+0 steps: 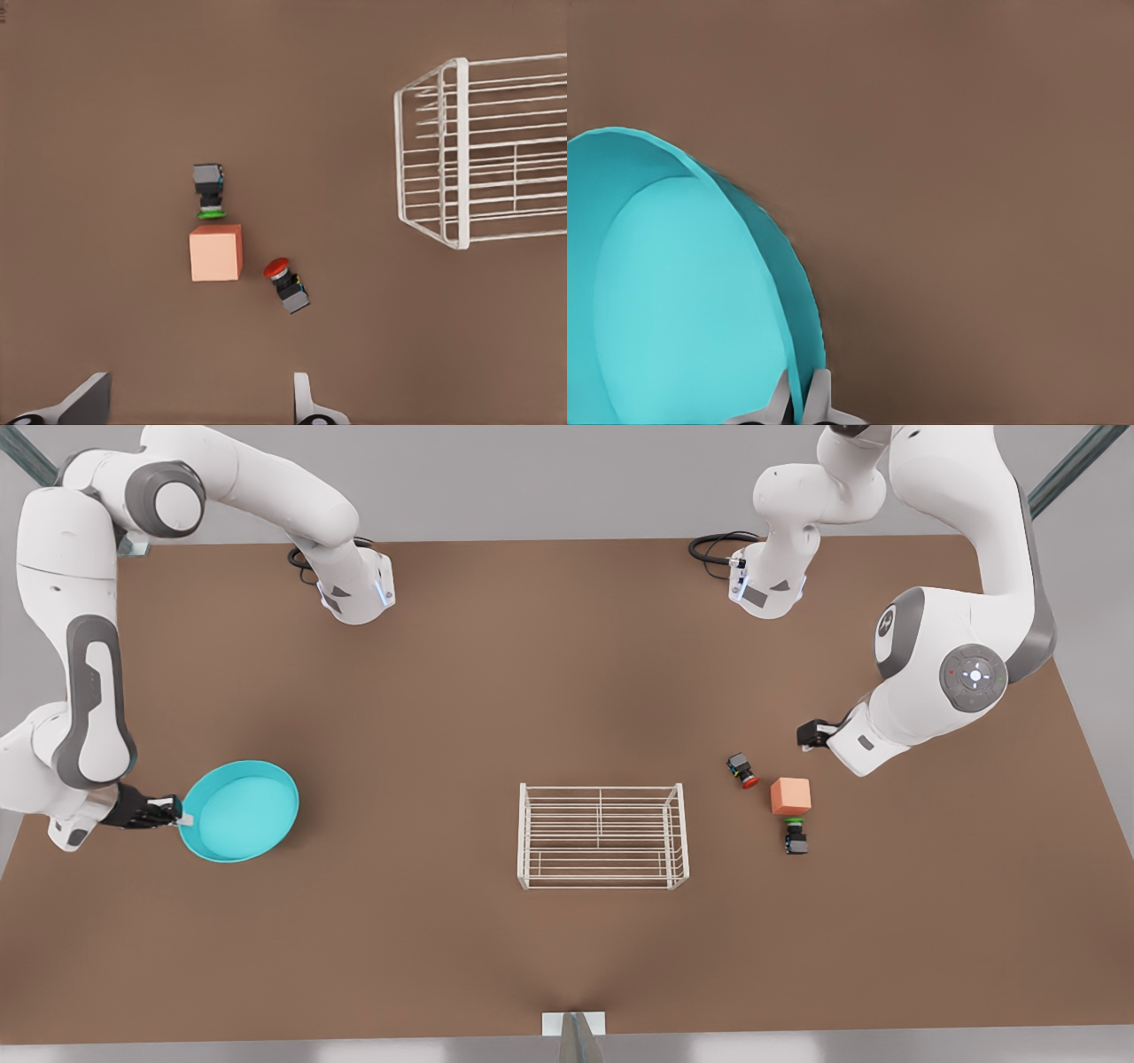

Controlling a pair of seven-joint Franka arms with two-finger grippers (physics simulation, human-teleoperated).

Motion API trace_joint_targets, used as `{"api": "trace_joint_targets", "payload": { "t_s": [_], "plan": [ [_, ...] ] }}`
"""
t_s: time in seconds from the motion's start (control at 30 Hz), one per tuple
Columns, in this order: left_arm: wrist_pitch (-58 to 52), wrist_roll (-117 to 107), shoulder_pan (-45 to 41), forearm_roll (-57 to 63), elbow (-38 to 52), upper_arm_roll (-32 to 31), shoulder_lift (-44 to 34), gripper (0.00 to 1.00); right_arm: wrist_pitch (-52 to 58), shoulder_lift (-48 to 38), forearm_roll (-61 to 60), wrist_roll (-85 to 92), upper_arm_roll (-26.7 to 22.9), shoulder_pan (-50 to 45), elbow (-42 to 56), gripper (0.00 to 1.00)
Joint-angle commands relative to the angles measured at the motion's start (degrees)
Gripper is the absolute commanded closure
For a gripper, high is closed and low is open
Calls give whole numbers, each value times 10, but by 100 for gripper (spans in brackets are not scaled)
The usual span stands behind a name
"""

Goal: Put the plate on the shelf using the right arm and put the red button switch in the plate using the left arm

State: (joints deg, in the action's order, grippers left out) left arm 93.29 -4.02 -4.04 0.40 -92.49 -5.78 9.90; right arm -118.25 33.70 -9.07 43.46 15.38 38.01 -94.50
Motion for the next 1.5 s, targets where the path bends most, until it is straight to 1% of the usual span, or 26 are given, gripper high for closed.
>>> {"api": "trace_joint_targets", "payload": {
  "t_s": [0.0, 0.07, 0.1, 0.2, 0.3, 0.4, 0.43, 0.47, 0.5, 0.53, 0.6, 0.67, 0.73, 0.77, 0.8, 0.83, 0.87, 0.9, 0.97, 1.0, 1.03, 1.13, 1.23, 1.3, 1.37, 1.47],
  "plan": [
    [-7, -71, 0, 0, 0, 0, -1, 0, 35, -7, -12, -4, 9, -1, 0, 86],
    [-9, -115, -5, 0, 0, -3, 0, 0, 51, -19, -34, -6, 21, -2, 1, 86],
    [-9, -131, -5, -2, 0, -4, 1, 0, 61, -26, -39, -9, 37, -1, 1, 86],
    [-8, -167, -10, 0, 0, -6, 4, 0, 65, -43, -64, -43, 50, -24, 0, 86],
    [-3, -219, -28, -1, 0, -10, 9, 0, 73, -50, -64, -95, 87, -24, 0, 86],
    [-6, -220, -30, 0, -1, -11, 12, 0, 74, -63, -80, -134, 88, -57, 0, 85],
    [-1, -263, -39, 0, -18, -11, 11, 0, 74, -67, -81, -152, 88, -70, 0, 85],
    [39, -365, -66, 0, -43, -11, 11, 0, 74, -72, -81, -170, 89, -81, 0, 85],
    [104, -491, -86, -17, -74, -16, 7, 0, 74, -73, -82, -184, 88, -94, 0, 85],
    [138, -565, -87, -29, -87, -26, 7, 0, 74, -79, -82, -206, 88, -109, 1, 85],
    [181, -637, -85, -24, -110, -26, 19, 0, 75, -85, -82, -233, 88, -135, 4, 85],
    [236, -558, -38, 0, -199, -20, -1, 0, 75, -89, -102, -261, 90, -160, 11, 84],
    [254, -498, 19, -29, -215, -20, 11, 0, 75, -90, -102, -304, 89, -190, 19, 84],
    [336, -501, 19, -39, -259, -20, 18, 0, 74, -89, -102, -327, 89, -206, 25, 84],
    [360, -506, 14, -39, -264, -22, 36, 0, 73, -89, -102, -349, 87, -225, 32, 84],
    [382, -534, -10, -38, -266, -23, 49, 0, 70, -89, -101, -369, 87, -242, 39, 84],
    [399, -535, -28, -34, -287, -23, 50, 0, 67, -88, -100, -395, 83, -264, 45, 84],
    [458, -528, -29, -32, -329, -23, 45, 0, 65, -87, -101, -412, 78, -281, 51, 84],
    [465, -517, -29, -24, -342, -23, 39, 0, 57, -84, -100, -448, 75, -311, 63, 84],
    [499, -517, -28, 0, -378, -23, 35, 0, 56, -75, -100, -468, 73, -328, 73, 84],
    [516, -517, -29, 0, -390, -23, 35, 0, 45, -71, -101, -482, 52, -358, 80, 84],
    [524, -517, -29, 1, -389, -23, 46, 0, 40, -40, -101, -532, 11, -433, 126, 84],
    [545, -517, -31, 8, -391, -23, 68, 0, 32, -12, -101, -576, -9, -479, 165, 84],
    [545, -517, -30, 21, -393, -23, 75, 0, 31, 7, -104, -608, -9, -503, 199, 84],
    [566, -517, -30, 25, -401, -23, 80, 0, 31, 31, -104, -627, -47, -548, 232, 84],
    [578, -517, -30, 27, -406, -23, 89, 0, 14, 51, -103, -644, -56, -580, 247, 84]
  ]
}}
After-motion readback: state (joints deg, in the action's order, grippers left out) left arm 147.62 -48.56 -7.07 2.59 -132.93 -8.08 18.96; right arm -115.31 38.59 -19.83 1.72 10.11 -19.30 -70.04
